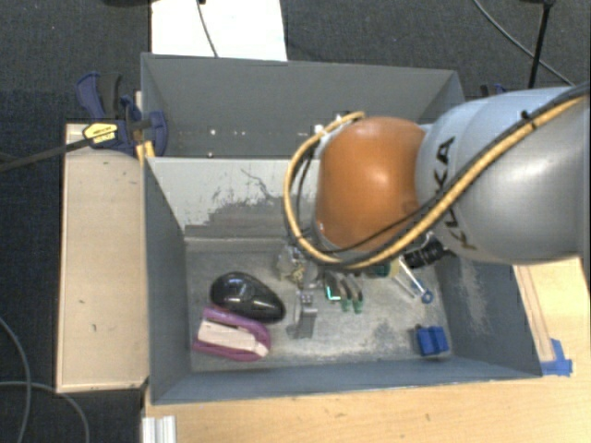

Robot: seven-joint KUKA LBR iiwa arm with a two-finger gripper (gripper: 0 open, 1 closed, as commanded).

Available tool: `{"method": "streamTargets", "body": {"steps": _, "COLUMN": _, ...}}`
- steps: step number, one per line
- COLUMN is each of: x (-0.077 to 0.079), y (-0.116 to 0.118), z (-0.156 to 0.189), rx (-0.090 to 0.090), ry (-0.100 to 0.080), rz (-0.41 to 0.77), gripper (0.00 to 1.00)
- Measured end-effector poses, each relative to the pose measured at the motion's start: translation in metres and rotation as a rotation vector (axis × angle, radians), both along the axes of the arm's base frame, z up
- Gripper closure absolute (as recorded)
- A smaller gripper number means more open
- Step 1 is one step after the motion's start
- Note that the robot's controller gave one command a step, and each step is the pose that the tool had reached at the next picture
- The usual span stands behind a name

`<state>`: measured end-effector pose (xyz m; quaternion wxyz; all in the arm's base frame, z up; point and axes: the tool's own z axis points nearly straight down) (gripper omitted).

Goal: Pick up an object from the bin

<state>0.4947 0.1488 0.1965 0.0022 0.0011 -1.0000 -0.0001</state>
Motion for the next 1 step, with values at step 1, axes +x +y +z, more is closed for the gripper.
{"method": "streamTargets", "body": {"steps": 1, "x": 0.0254, "y": 0.0071, "z": -0.1222, "rx": -0.001, "ry": -0.002, "rz": 0.036, "gripper": 0.00}}
